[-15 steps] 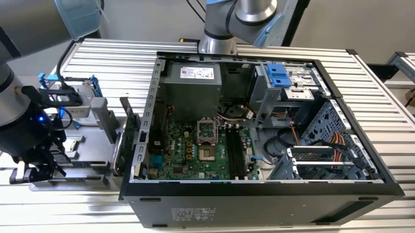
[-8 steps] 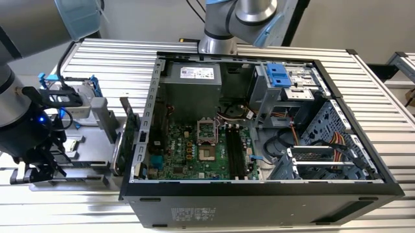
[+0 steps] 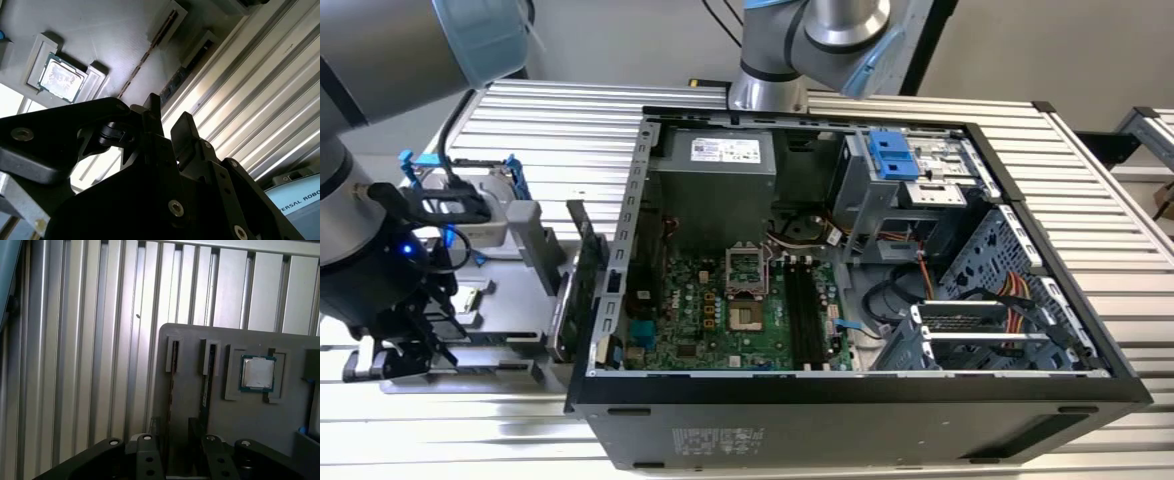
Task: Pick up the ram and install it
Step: 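Pick up the ram and move it above insertion slot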
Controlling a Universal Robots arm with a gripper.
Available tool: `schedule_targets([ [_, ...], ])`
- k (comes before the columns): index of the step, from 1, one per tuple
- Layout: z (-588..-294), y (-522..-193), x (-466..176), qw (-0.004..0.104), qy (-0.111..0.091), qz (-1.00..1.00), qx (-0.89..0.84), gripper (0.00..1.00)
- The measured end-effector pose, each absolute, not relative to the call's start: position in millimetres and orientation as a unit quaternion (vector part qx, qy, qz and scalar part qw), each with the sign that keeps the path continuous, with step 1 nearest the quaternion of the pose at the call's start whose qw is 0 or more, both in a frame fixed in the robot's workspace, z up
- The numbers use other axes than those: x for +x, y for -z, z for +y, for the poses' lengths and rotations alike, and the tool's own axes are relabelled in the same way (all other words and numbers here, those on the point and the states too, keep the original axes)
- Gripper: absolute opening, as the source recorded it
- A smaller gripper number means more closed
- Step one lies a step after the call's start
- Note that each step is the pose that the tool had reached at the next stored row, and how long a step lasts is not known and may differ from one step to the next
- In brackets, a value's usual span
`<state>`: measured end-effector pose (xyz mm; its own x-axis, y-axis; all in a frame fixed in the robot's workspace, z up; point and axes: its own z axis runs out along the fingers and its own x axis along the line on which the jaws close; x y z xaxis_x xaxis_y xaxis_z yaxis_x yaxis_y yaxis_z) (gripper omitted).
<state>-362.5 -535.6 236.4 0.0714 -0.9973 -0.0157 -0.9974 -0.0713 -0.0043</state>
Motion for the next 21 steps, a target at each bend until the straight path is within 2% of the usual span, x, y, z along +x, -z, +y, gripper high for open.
schedule_targets([
  [21, -538.5, -229.3, -362.4, 0.007, -0.005, 0.681, -0.732, 1.00],
])
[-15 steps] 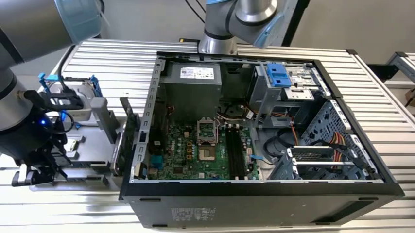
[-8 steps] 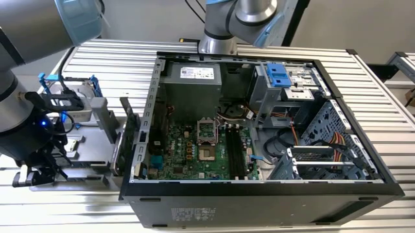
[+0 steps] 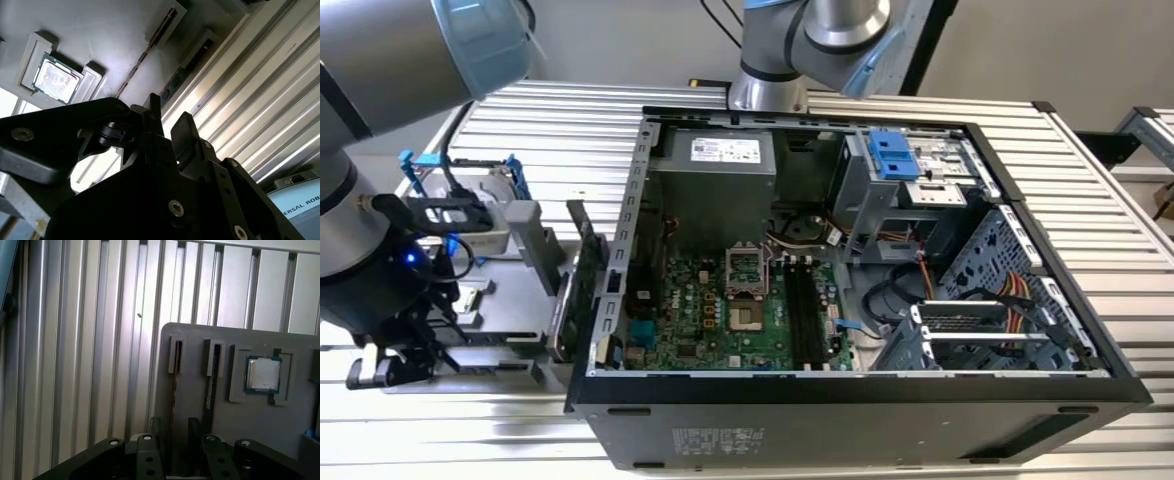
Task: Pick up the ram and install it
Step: 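Pick up the ram and move it above insertion slot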
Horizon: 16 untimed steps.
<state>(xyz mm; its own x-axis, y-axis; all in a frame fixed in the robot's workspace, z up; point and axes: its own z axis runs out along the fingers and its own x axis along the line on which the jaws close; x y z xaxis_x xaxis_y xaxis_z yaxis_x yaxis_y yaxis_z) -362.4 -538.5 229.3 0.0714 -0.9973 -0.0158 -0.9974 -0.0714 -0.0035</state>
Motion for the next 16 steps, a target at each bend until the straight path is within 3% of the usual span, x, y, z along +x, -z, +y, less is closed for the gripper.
schedule_targets([
  [16, -538.8, -212.5, -362.5, 0.007, -0.005, 0.682, -0.732, 1.00],
])
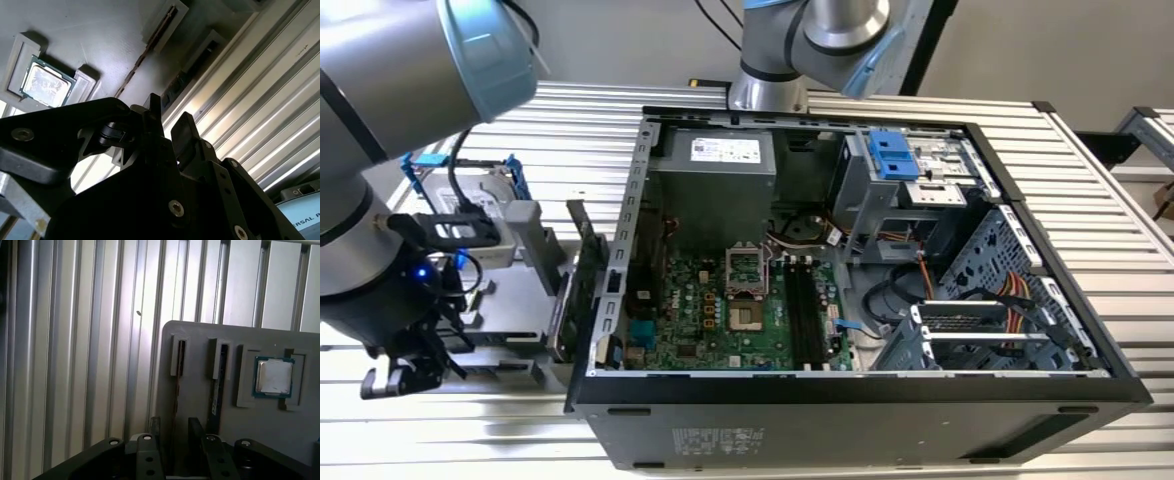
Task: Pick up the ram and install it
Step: 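Pick up the ram and move it above insertion slot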
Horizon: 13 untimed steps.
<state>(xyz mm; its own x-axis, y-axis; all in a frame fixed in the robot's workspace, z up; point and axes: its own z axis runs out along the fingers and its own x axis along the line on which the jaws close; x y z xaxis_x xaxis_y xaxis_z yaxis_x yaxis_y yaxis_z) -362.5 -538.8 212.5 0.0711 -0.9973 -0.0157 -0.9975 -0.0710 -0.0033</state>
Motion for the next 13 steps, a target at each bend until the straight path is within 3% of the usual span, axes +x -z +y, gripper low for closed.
schedule_targets([
  [13, -538.8, -209.8, -362.5, 0.007, -0.005, 0.682, -0.732, 1.00],
])
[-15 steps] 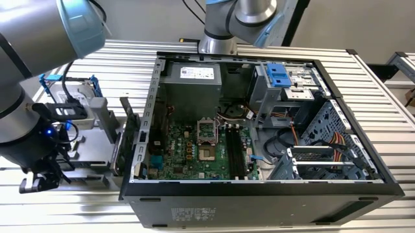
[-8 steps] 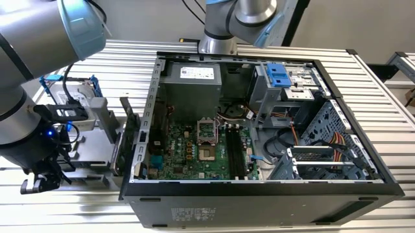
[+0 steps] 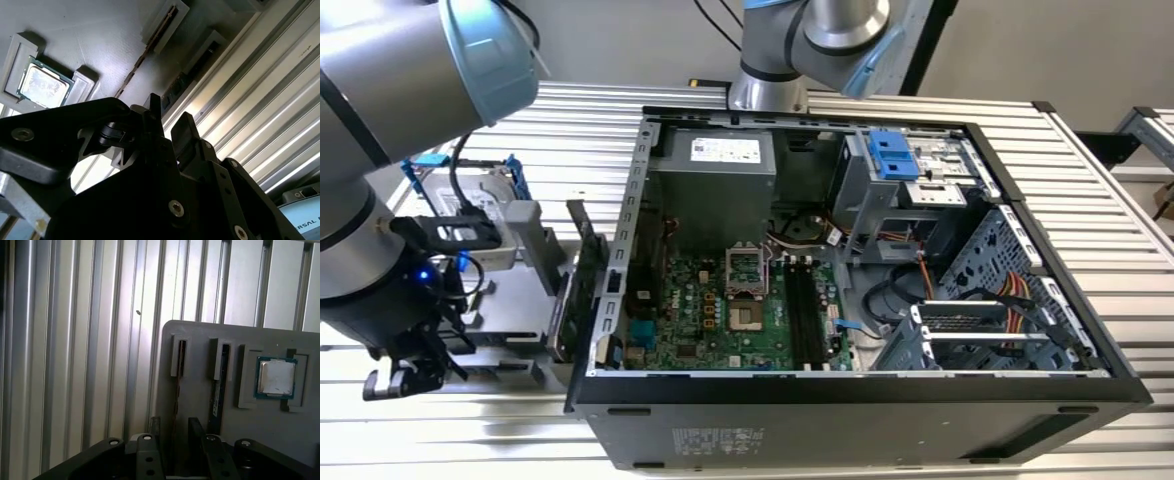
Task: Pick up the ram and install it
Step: 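Pick up the ram and move it above insertion slot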
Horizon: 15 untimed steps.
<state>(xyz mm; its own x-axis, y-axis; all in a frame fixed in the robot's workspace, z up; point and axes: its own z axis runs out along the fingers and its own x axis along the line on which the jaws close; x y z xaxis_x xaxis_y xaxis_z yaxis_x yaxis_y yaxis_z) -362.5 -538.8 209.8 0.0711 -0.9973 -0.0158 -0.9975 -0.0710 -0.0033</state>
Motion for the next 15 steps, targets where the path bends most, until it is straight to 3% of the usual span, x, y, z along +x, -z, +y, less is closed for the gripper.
schedule_targets([
  [15, -535.6, -201.5, -364.4, 0.007, -0.005, 0.685, -0.728, 1.00],
])
